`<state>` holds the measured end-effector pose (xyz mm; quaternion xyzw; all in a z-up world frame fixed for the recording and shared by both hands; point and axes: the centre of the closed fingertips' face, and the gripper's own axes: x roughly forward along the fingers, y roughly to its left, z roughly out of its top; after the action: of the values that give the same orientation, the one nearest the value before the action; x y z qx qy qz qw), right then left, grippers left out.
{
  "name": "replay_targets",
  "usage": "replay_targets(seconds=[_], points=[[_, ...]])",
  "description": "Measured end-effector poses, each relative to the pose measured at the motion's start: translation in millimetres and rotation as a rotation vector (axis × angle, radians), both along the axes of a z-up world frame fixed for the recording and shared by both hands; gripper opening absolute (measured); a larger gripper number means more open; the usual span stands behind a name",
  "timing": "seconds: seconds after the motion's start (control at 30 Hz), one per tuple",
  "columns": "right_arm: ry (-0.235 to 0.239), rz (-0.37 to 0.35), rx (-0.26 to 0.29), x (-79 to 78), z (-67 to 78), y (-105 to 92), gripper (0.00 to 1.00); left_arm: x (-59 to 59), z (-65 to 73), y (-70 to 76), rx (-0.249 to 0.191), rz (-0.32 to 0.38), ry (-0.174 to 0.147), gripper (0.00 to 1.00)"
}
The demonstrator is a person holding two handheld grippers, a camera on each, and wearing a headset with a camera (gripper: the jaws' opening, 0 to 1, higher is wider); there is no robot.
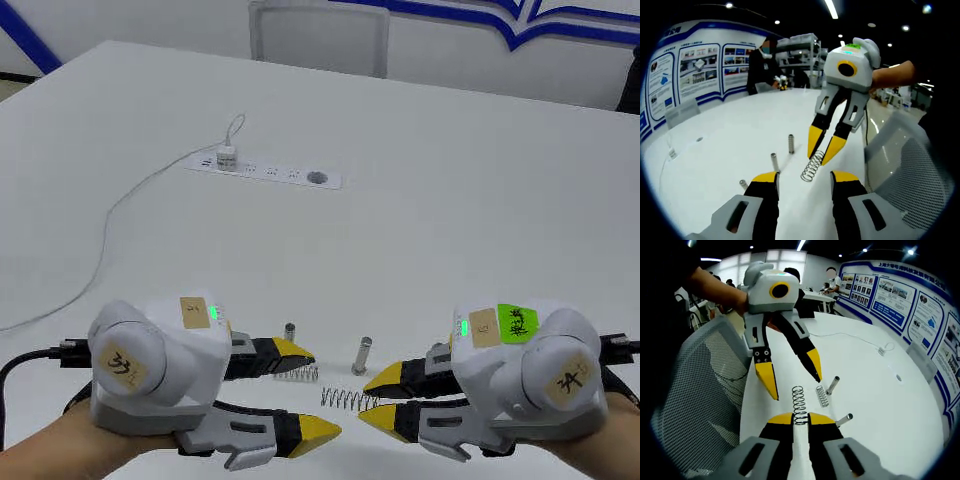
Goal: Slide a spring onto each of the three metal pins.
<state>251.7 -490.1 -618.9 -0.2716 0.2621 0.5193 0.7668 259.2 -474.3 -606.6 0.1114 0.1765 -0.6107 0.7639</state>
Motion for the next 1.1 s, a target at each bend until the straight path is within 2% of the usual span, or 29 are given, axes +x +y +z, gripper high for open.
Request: replay_targets(seconds=[0.1,0.27,0.37,0.47,0.6,0.73,0.9,1.03,1.1], points=[[-0.004,0.001,0.002,-0.2,0.9,0.8,0.11,-0.2,1.3,-3.0,-0.006,-0.011,-0.009,0.43],[-0.014,0.005,-0.007,0.3,0.6,-0.4,0.11,-1.4,-0.4,-6.9,0.017,-0.039,-0.028,0.41],[-0.016,0.016,-0.005,-1.8,1.9,0.8,0.11,-4.3,-5.9,-8.6,0.057,-0.074,-0.042,0.36],[-0.019,0.023,-0.016,-2.5,1.1,0.5,0.11,-4.4,-10.4,-8.4,0.087,-0.084,-0.042,0.32],[-0.018,0.027,-0.021,-3.5,0.1,0.1,0.11,-2.9,-9.3,-8.9,0.082,-0.078,-0.033,0.28],[-0.021,0.028,-0.014,-3.8,2.5,1.4,0.11,-5.7,-8.1,-10.3,0.083,-0.103,-0.045,0.18],[-0.024,0.034,-0.016,-3.8,4.4,2.0,0.11,-7.9,-8.5,-10.0,0.092,-0.117,-0.049,0.14],[-0.029,0.037,-0.015,-3.1,5.5,2.5,0.11,-6.4,-8.4,-9.7,0.110,-0.122,-0.091,0.12],[-0.035,0.035,-0.016,-1.3,6.4,2.2,0.11,-7.4,-8.5,-10.5,0.116,-0.124,-0.098,0.12]])
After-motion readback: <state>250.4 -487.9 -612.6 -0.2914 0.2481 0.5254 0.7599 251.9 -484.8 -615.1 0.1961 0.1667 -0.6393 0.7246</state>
